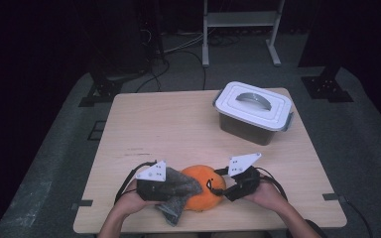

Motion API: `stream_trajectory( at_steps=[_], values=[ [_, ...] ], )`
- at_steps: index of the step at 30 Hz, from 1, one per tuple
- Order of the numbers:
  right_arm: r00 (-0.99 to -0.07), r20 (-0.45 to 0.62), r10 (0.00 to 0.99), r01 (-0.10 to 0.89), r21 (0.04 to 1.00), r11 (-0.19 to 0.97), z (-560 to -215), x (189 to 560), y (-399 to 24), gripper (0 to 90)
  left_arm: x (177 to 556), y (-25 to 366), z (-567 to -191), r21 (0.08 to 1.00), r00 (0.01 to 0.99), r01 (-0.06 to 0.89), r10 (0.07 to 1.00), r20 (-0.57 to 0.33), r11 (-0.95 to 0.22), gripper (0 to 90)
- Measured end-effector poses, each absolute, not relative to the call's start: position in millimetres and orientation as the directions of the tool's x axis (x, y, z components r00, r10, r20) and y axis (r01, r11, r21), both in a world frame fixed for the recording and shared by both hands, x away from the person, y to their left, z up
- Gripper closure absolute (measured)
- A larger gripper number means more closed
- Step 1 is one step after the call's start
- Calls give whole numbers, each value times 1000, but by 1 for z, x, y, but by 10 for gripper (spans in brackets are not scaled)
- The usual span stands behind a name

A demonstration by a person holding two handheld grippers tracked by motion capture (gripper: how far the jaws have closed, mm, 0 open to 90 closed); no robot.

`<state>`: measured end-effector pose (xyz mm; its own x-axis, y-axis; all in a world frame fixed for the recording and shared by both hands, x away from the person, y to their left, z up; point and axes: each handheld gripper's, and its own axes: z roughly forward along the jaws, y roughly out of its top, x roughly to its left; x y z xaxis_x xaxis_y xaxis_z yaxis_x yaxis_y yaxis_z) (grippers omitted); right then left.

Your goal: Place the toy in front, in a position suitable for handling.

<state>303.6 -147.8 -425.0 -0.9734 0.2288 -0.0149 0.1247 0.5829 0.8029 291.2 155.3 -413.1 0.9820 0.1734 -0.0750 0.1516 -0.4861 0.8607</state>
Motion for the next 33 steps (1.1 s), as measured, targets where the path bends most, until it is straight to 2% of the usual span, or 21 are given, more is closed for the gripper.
stream_trajectory(
  at_steps=[4, 11, 16, 24, 26, 29, 33],
  values=[
    [-979, -30, 202, 98, 799, 593, -425, 298, -147, 405, 291, 157, -407, 884, 978, 154, 195, -73, -442, 764],
    [-979, -38, 201, 92, 794, 601, -426, 294, -150, 446, 295, 162, -414, 851, 968, 172, 246, -52, -496, 769],
    [-977, -42, 209, 95, 789, 606, -426, 291, -152, 449, 301, 177, -421, 834, 950, 221, 307, -66, -505, 770],
    [-978, -67, 198, 71, 784, 616, -424, 288, -147, 449, 295, 161, -405, 891, 968, 172, 238, -74, -421, 769],
    [-978, -72, 196, 67, 782, 620, -424, 286, -145, 449, 293, 156, -402, 882, 970, 154, 237, -50, -446, 768],
    [-978, -63, 199, 75, 782, 619, -424, 287, -146, 446, 295, 157, -408, 867, 965, 177, 254, -61, -465, 770],
    [-978, -16, 210, 117, 790, 602, -425, 291, -147, 401, 294, 159, -414, 839, 959, 192, 281, -50, -509, 773]
  ],
)
